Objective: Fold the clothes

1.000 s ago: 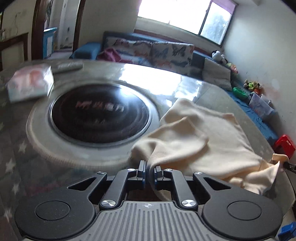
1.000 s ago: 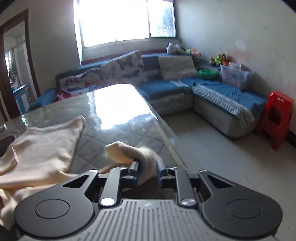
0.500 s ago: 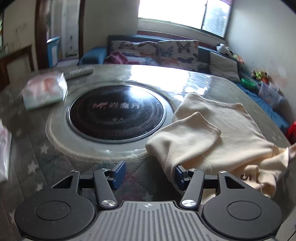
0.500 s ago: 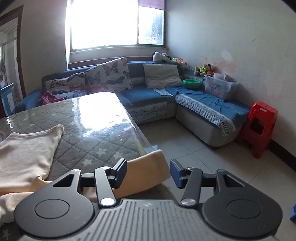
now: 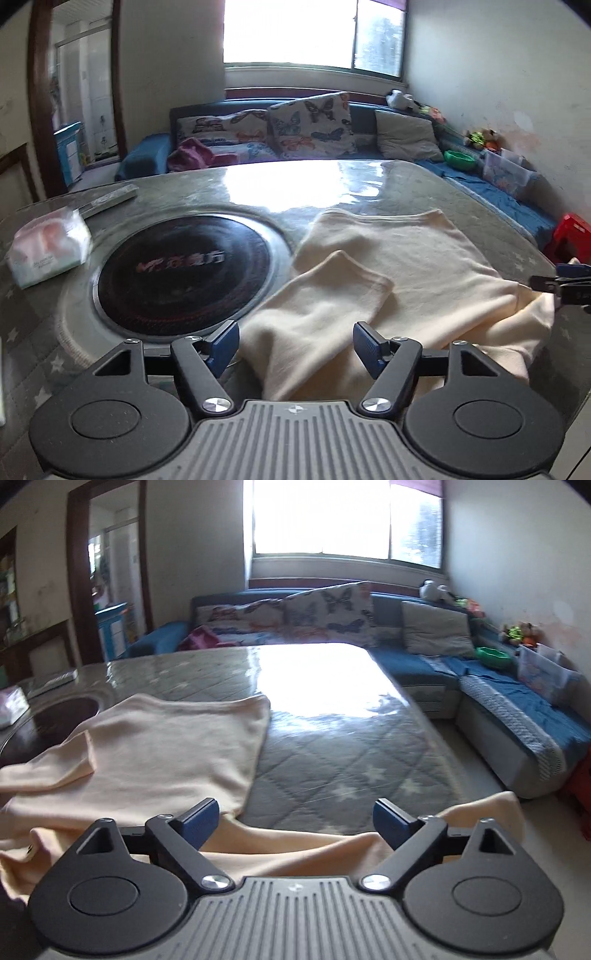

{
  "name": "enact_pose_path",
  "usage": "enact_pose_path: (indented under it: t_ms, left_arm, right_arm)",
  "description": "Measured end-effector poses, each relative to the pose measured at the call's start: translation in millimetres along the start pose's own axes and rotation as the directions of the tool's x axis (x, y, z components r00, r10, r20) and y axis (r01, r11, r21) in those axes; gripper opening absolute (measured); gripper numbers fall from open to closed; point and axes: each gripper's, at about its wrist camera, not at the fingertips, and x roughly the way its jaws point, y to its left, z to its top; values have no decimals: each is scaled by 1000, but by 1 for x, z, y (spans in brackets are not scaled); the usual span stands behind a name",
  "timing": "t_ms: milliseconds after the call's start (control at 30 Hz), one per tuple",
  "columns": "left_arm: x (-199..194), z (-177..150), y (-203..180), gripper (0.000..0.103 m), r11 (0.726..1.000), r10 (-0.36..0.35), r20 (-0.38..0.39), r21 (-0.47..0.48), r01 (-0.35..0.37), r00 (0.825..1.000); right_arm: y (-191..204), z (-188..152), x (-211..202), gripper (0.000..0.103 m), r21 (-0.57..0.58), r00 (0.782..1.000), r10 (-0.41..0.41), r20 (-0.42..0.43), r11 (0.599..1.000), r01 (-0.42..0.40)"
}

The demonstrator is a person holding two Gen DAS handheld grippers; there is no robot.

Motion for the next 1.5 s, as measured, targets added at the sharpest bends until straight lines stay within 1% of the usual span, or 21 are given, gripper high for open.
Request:
enact_pose_path:
  t_ms: [67,100,267,367,433,467,500,600,700,767,833,933,967,1033,1100,1167,1233,1267,1300,1367,1500]
  left_arm:
    - [13,5,-14,58,999,-22,-3,38,22,1000]
    - [21,8,-20,57,998,-30,-6,53,31,1000]
    - [63,17,-50,57,990,-67,-32,124,71,997]
    - [85,15,-64,57,983,-40,-45,176,47,998]
    - [95,12,-65,43,982,-22,-52,186,31,998]
    - [95,12,-62,33,984,-25,-41,177,32,999]
    - [94,11,-58,14,986,-27,-31,166,32,999]
    - [81,15,-32,6,997,-17,3,70,17,1000]
    - [53,19,9,3,996,73,62,-47,-70,995]
    - [33,17,41,2,981,138,87,-147,-125,987]
    - [12,12,70,2,958,199,104,-231,-171,974]
    - [-11,-1,101,2,922,275,91,-306,-236,957]
    - [-15,-5,106,2,919,272,85,-317,-233,959]
    - [-18,-8,104,2,932,225,79,-309,-191,971]
    - [-14,-6,85,6,957,169,72,-252,-146,983]
    - [-4,-4,56,8,983,90,73,-169,-77,993]
    - [9,-1,23,17,996,30,66,-81,-25,997]
    - [16,1,8,30,999,8,60,-40,-6,998]
    - [24,2,-5,37,1000,-8,54,-8,8,999]
    - [39,4,-26,43,999,-27,35,46,25,999]
    - [63,5,-55,50,991,-38,3,128,37,999]
  right_arm:
    - [7,-2,4,95,-14,1000,6,-14,1000,-6]
    - [10,-3,6,96,-19,1000,9,-21,1000,-9]
    - [10,-12,8,98,-20,999,19,-51,1000,-20]
    - [11,-14,10,100,-25,998,14,-58,1000,-16]
    - [12,-15,11,101,-29,998,13,-60,999,-15]
    - [12,-14,11,102,-34,998,11,-61,999,-13]
    - [13,-15,11,103,-38,998,9,-61,999,-11]
    - [11,-15,12,103,-34,998,13,-63,999,-15]
    - [9,-16,13,103,-24,998,19,-66,1000,-20]
    - [9,-16,13,103,-24,998,18,-66,1000,-20]
    - [10,-16,14,103,-28,998,14,-67,999,-16]
    - [13,-16,15,103,-35,998,7,-67,999,-10]
    - [13,-16,15,103,-36,998,6,-67,999,-9]
    - [14,-16,17,103,-34,998,2,-69,999,-5]
    - [16,-16,19,103,-33,997,-4,-72,999,1]
    - [17,-16,19,103,-36,997,-12,-75,999,10]
    - [20,-16,20,103,-41,997,-20,-77,999,17]
    - [19,-16,20,103,-39,997,-20,-77,999,17]
    - [19,-16,20,103,-37,997,-19,-77,999,16]
    - [18,-16,20,103,-33,997,-18,-78,999,15]
    - [17,-20,19,103,-37,998,-12,-54,999,10]
